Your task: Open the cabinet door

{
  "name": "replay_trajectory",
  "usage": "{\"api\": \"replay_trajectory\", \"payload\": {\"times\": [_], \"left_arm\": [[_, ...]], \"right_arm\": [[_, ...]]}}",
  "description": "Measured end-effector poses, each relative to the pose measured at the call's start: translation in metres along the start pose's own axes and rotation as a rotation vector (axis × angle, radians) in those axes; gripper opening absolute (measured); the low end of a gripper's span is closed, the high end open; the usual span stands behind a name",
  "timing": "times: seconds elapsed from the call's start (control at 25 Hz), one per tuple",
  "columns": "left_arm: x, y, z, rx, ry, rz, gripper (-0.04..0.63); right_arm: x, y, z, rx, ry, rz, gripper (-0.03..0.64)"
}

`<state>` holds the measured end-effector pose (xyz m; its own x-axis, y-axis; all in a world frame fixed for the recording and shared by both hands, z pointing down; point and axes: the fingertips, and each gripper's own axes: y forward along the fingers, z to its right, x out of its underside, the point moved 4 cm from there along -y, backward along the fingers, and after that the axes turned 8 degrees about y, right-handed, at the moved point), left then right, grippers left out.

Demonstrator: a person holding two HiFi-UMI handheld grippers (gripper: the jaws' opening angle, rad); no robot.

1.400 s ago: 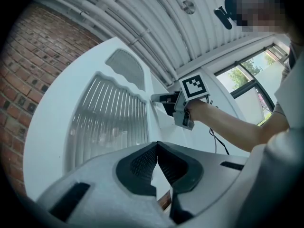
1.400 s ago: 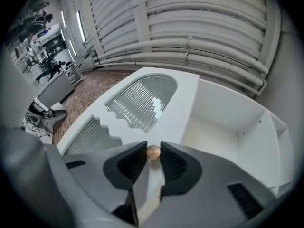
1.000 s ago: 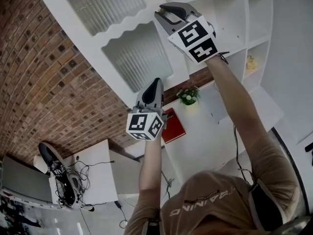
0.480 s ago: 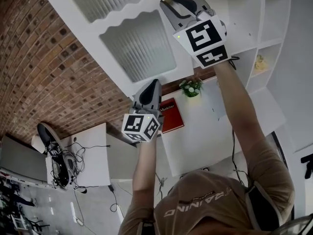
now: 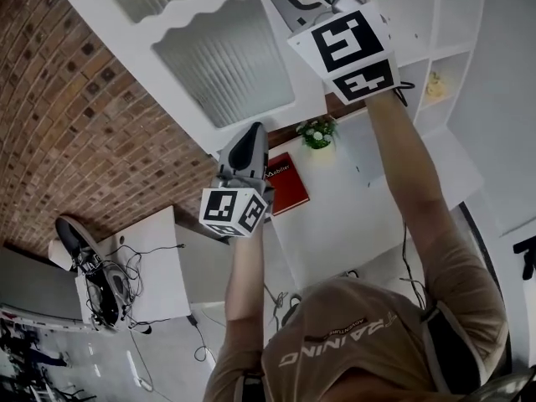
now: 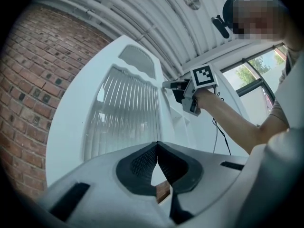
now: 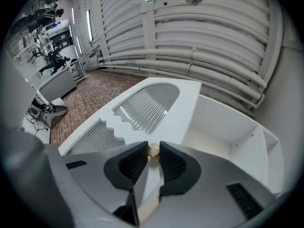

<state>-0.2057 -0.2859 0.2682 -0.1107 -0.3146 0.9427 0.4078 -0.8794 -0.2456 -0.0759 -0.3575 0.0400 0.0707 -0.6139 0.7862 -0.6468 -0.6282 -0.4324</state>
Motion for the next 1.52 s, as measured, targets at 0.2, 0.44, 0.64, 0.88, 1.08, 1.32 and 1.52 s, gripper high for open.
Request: {"api": "replay_trajectory", "payload": {"times": [0.2,0.44,0.64,0.88,1.08,1.32,1.52], "left_arm": [[-0.004,-0.017,-0.004,0.117,-0.017,0.026,0.009],[-0.011,-0.033,-0.017,0.267,-0.035,0.053,0.009],[-0.011,-0.054,-0.015,0.381,-0.085,0.09,0.009],[-0.011,-0.08,-0.023,0.462,-0.088,0.103,0.009],[-0.012,-0.089,-0.013,0.506,-0.121,0.103,0.008],[-0.021,-0.095,-0.004,0.478,-0.137,0.121,0.009],[-0.022,-0.107,0.008,0.443,-0.142,0.089,0.009]], "right_arm": [[-0.014,-0.013,-0.012,0.097,-0.019,-0.039,0.074],[-0.034,-0.024,-0.027,0.203,-0.051,-0.104,0.074],[-0.047,-0.038,-0.039,0.29,-0.085,-0.172,0.074],[-0.063,-0.05,-0.055,0.378,-0.128,-0.221,0.074],[-0.076,-0.063,-0.069,0.406,-0.174,-0.242,0.074],[-0.089,-0.072,-0.083,0.43,-0.213,-0.241,0.074],[-0.096,-0.078,-0.092,0.434,-0.22,-0.227,0.074]]}}
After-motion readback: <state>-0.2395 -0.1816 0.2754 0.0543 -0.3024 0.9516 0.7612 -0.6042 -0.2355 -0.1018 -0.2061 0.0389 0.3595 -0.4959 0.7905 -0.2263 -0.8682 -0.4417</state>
